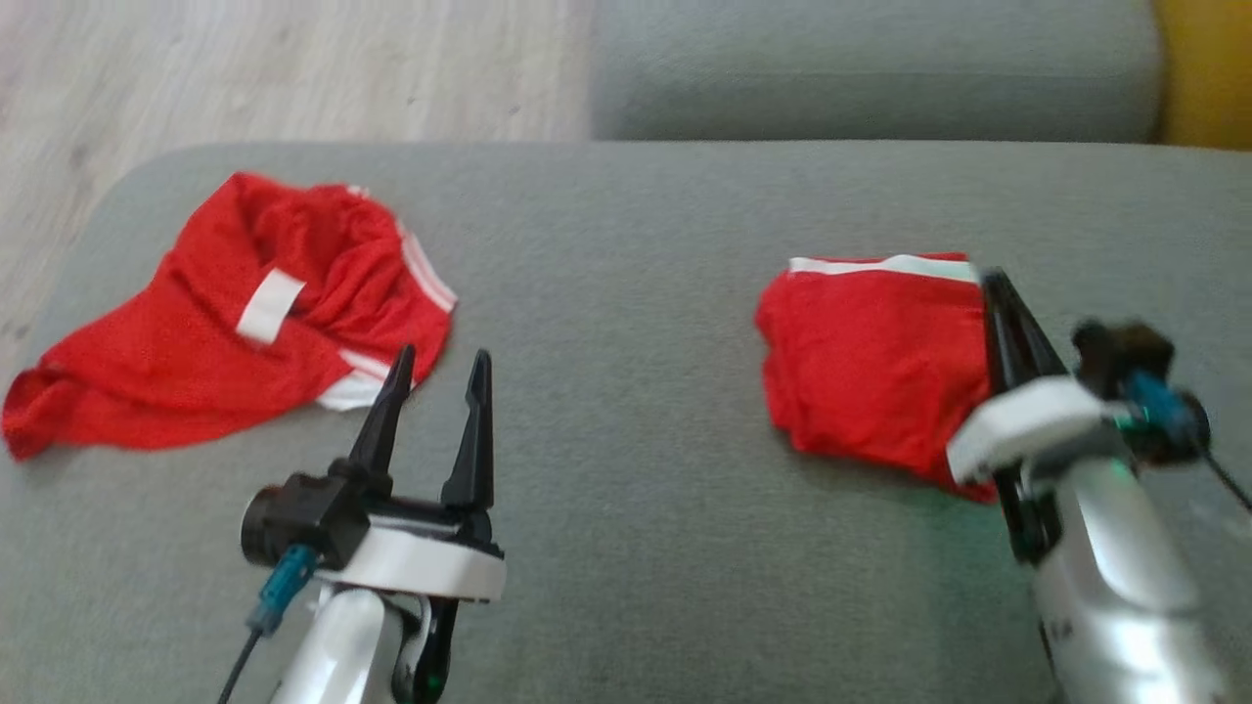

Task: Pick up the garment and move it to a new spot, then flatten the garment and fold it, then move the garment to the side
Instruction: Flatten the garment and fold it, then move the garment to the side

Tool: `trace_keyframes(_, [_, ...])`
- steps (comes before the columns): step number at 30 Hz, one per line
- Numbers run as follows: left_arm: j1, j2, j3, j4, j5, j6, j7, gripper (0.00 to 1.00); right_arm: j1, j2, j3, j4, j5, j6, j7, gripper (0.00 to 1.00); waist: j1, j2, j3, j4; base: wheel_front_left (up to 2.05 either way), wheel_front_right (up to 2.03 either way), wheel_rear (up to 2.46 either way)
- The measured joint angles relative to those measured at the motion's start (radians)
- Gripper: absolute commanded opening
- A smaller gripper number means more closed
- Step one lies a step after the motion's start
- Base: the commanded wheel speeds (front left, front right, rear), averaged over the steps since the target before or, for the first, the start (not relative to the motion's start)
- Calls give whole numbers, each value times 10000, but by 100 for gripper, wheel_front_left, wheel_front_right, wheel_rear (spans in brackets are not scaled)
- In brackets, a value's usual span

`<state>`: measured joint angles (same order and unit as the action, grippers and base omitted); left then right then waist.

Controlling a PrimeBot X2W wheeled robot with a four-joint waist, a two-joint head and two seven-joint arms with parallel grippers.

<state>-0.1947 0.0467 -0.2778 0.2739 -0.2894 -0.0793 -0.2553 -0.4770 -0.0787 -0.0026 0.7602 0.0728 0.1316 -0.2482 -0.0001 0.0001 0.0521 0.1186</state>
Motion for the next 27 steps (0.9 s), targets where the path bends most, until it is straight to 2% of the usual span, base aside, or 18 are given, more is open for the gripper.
trace_keyframes(4, [267, 2, 13, 17, 0, -6, 0, 100, 1170, 52, -376, -1039, -29, 0, -2, 0, 0, 0, -237, -448, 0, 0, 0])
trace_keyframes(5, [324, 2, 15, 35, 0, -12, 0, 100, 1383, 81, -477, -1350, -52, 0, 0, 42, 0, 0, -281, -555, 0, 0, 0])
trace_keyframes(6, [386, 2, 13, 44, 0, -12, 0, 100, 1577, 125, -650, -1716, -153, 0, 0, 100, 0, 0, -324, -659, 0, 0, 0])
trace_keyframes(10, [605, 2, 35, 81, -2, 0, 0, 100, 2302, 196, -1187, -3003, -495, 0, -29, 100, 0, 0, -486, -969, 0, 0, 0])
trace_keyframes(13, [754, 4, 92, 79, -2, 2, 0, 100, 3055, 207, -1091, -3490, -163, 0, -29, 100, 0, 0, -531, -1144, 0, 0, 0])
trace_keyframes(18, [798, 6, 107, 79, -38, 2, 0, 100, 3873, 337, -871, -3638, 165, -2, -29, 100, 1, 0, -546, -1284, 0, 0, 0])
trace_keyframes(27, [789, 6, 100, 81, -42, -13, 0, 100, 3706, 336, -786, -3722, 69, 0, -29, 100, 1, 0, -343, -1199, 0, 0, 0])
